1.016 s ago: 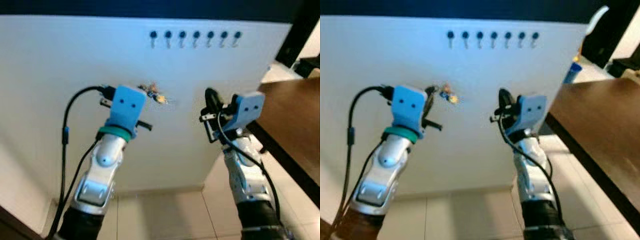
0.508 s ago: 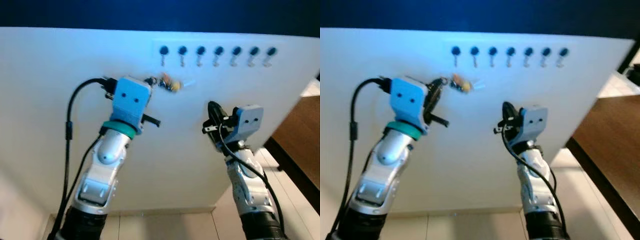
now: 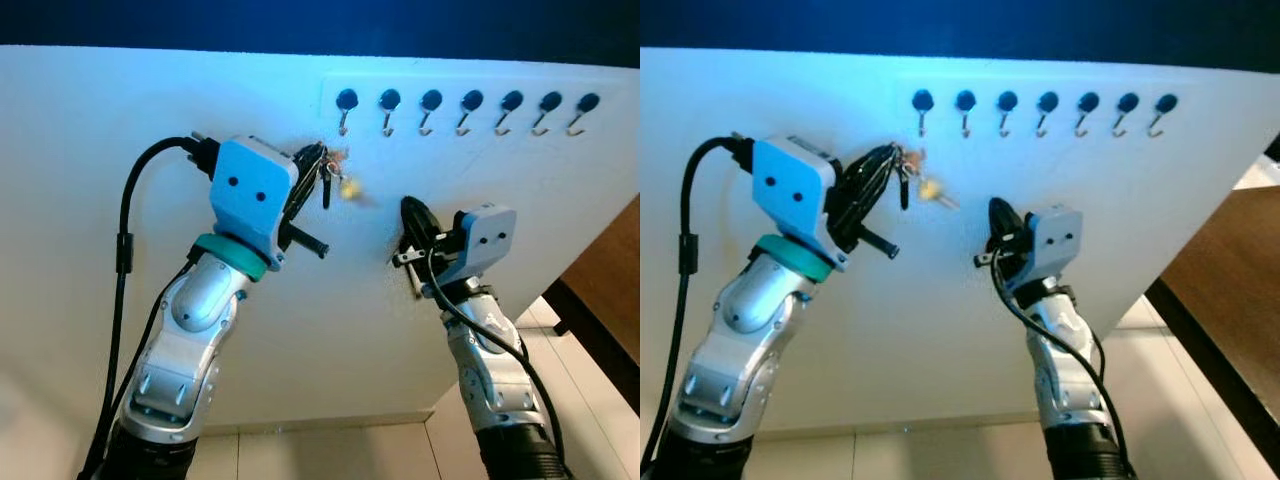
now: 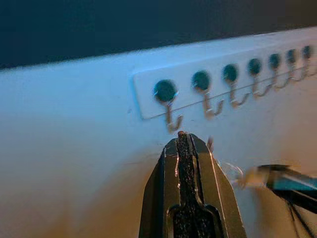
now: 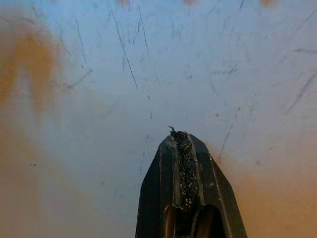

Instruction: Hang keys on a hook

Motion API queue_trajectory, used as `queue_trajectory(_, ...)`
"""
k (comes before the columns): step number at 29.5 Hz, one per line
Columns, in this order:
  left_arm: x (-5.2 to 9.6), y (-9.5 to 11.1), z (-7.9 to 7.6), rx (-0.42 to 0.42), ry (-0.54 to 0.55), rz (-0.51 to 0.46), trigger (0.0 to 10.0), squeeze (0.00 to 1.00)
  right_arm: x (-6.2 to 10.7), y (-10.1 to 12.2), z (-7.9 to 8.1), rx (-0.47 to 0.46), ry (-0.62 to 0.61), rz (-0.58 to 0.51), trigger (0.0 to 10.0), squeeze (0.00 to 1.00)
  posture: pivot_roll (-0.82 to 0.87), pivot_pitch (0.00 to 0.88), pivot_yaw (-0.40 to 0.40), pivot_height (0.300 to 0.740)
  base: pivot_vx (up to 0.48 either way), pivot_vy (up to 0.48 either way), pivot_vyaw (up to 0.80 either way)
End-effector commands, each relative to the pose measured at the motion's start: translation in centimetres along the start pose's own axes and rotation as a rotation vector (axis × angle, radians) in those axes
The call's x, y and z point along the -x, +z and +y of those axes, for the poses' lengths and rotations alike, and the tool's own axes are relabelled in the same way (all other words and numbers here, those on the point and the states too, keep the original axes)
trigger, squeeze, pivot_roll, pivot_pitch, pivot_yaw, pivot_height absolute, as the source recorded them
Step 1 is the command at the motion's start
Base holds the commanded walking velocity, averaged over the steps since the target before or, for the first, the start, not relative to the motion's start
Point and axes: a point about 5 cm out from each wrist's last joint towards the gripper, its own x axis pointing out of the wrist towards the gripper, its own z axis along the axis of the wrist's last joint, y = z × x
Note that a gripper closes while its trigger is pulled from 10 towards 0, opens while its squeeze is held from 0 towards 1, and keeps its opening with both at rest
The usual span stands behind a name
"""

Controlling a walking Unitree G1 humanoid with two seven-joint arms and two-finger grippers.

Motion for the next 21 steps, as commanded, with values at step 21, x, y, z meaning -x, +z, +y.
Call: queue_trajectory(21,-2.6,-0.9,-1.1,0.342,-0.101,0.087,10.0,0.00,0.2,1.7,0.3,-0.034,-0.019,-0.071,10.0,0.00,0.05,0.089,0.085,0.740,0.000,0.000,0.00)
